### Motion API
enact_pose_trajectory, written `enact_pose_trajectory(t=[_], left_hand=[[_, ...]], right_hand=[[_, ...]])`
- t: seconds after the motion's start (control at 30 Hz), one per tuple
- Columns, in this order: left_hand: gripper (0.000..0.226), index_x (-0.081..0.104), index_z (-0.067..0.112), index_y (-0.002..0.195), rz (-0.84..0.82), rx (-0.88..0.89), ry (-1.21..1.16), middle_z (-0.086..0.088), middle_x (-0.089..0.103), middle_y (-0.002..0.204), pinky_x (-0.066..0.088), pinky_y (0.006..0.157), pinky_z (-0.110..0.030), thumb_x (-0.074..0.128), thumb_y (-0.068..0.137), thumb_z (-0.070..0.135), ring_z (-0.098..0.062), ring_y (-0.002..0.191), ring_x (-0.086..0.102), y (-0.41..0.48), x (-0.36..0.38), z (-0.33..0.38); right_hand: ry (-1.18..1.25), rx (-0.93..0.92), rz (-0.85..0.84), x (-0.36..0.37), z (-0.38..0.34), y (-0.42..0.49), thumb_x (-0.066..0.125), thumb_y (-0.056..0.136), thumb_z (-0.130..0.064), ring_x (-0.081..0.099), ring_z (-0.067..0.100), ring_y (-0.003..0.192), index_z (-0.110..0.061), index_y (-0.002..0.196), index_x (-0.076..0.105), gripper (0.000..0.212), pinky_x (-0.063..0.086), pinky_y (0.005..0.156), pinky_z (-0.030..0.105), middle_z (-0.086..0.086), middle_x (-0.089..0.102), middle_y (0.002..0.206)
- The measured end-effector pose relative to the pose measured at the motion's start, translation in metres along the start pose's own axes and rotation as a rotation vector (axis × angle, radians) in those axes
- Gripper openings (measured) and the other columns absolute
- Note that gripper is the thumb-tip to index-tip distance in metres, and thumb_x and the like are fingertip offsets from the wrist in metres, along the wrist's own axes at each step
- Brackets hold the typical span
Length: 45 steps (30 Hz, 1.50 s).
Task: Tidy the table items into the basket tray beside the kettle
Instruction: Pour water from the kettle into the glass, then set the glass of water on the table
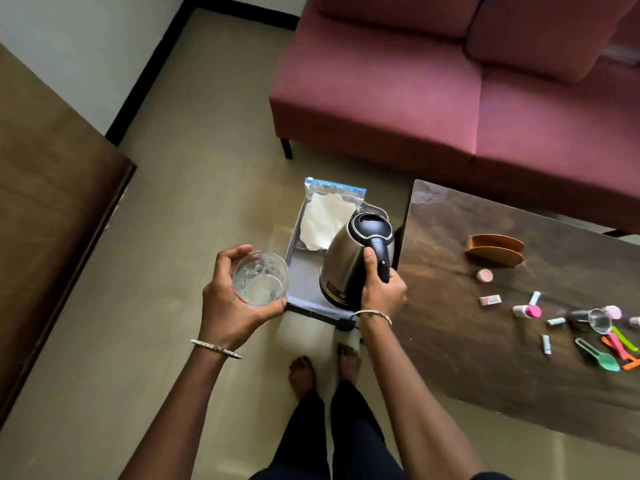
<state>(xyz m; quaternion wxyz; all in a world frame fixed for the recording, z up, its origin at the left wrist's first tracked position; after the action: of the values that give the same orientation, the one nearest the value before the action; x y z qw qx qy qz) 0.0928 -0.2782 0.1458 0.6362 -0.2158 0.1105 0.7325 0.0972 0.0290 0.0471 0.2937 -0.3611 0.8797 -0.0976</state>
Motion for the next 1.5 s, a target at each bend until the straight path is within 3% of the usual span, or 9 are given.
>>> enact_pose_trajectory(t=[0.23,0.4,0.63,0.73,0.97,1.17,1.3,1.4,1.5], left_hand=[[0.092,0.048,0.028,0.123,-0.011,0.015,-0.006,0.032,0.059,0.111,0.047,0.089,-0.008,0.09,0.041,0.038,0.006,0.103,0.06,0.014,0.002,-0.018],[0.091,0.047,0.029,0.123,-0.01,0.029,0.001,0.036,0.058,0.113,0.046,0.091,-0.009,0.087,0.043,0.043,0.006,0.105,0.06,0.021,-0.009,-0.023],[0.091,0.047,0.027,0.124,0.025,0.028,0.027,0.034,0.056,0.114,0.047,0.092,-0.011,0.09,0.044,0.029,0.006,0.106,0.059,0.015,-0.026,-0.035],[0.09,0.046,0.029,0.123,0.023,0.025,0.022,0.036,0.056,0.114,0.046,0.09,-0.008,0.09,0.044,0.029,0.008,0.105,0.058,0.012,-0.029,-0.037],[0.093,0.048,0.023,0.125,0.019,-0.005,0.009,0.026,0.06,0.116,0.047,0.091,-0.012,0.09,0.043,0.031,0.001,0.106,0.061,0.003,-0.028,-0.044],[0.092,0.048,0.026,0.125,0.012,-0.01,0.025,0.026,0.06,0.117,0.048,0.09,-0.012,0.089,0.043,0.036,0.002,0.106,0.061,-0.005,-0.021,-0.038],[0.091,0.048,0.029,0.124,-0.021,-0.015,0.026,0.024,0.061,0.116,0.048,0.089,-0.012,0.089,0.043,0.037,0.002,0.105,0.062,-0.015,-0.008,-0.022],[0.091,0.048,0.026,0.124,-0.06,0.003,0.024,0.018,0.063,0.117,0.048,0.09,-0.013,0.09,0.043,0.034,-0.001,0.105,0.064,-0.023,0.007,-0.003],[0.09,0.048,0.024,0.123,-0.112,0.044,0.025,0.013,0.065,0.118,0.049,0.091,-0.015,0.09,0.044,0.03,-0.004,0.106,0.065,-0.034,0.029,0.024]], right_hand=[[0.127,0.156,0.101,0.056,0.048,-0.015,0.07,0.082,-0.059,0.064,0.025,0.074,-0.008,0.078,0.066,0.051,0.047,0.068,0.033,0.003,0.07,0.074],[0.222,0.189,0.132,0.094,0.052,-0.035,0.068,0.087,-0.053,0.059,0.019,0.081,-0.024,0.089,0.057,0.031,0.042,0.075,0.027,-0.004,0.064,0.083],[0.409,0.386,0.042,0.154,0.069,-0.071,0.065,0.092,-0.042,0.067,0.03,0.108,-0.001,0.132,0.053,0.058,0.051,0.096,0.037,0.016,0.069,0.121],[0.357,0.444,-0.005,0.165,0.077,-0.08,0.066,0.09,-0.044,0.071,0.025,0.09,0.002,0.114,0.065,0.052,0.052,0.082,0.031,0.01,0.076,0.098],[0.168,0.502,-0.143,0.171,0.095,-0.095,0.075,0.083,-0.044,0.066,0.031,0.103,-0.002,0.106,0.064,0.05,0.045,0.081,0.026,0.012,0.07,0.104],[0.076,0.499,-0.453,0.169,0.098,-0.084,0.081,0.08,-0.028,0.068,0.033,0.101,0.0,0.1,0.067,0.037,0.054,0.096,0.042,0.017,0.07,0.105],[0.021,0.542,-0.8,0.134,0.086,-0.086,0.069,0.091,-0.014,0.062,0.015,0.078,-0.012,0.083,0.065,0.009,0.05,0.078,0.028,0.007,0.065,0.085],[-0.075,0.349,-0.93,0.089,0.055,-0.08,0.062,0.094,-0.001,0.062,0.017,0.08,0.0,0.108,0.066,0.015,0.051,0.075,0.027,0.013,0.069,0.091],[-0.15,-0.026,-1.027,0.044,0.007,-0.076,0.057,0.088,0.015,0.066,0.026,0.105,0.001,0.128,0.059,0.043,0.054,0.096,0.04,0.022,0.068,0.118]])
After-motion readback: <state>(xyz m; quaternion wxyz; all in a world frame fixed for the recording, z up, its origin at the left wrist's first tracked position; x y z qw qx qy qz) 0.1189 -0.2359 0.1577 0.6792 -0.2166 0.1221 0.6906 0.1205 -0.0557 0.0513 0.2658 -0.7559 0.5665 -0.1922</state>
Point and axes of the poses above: each hand's wrist, its own y-axis towards the middle knuckle, its own x-axis out of the palm, z = x × y, the point moved 9 cm from there along y, towards the middle knuckle
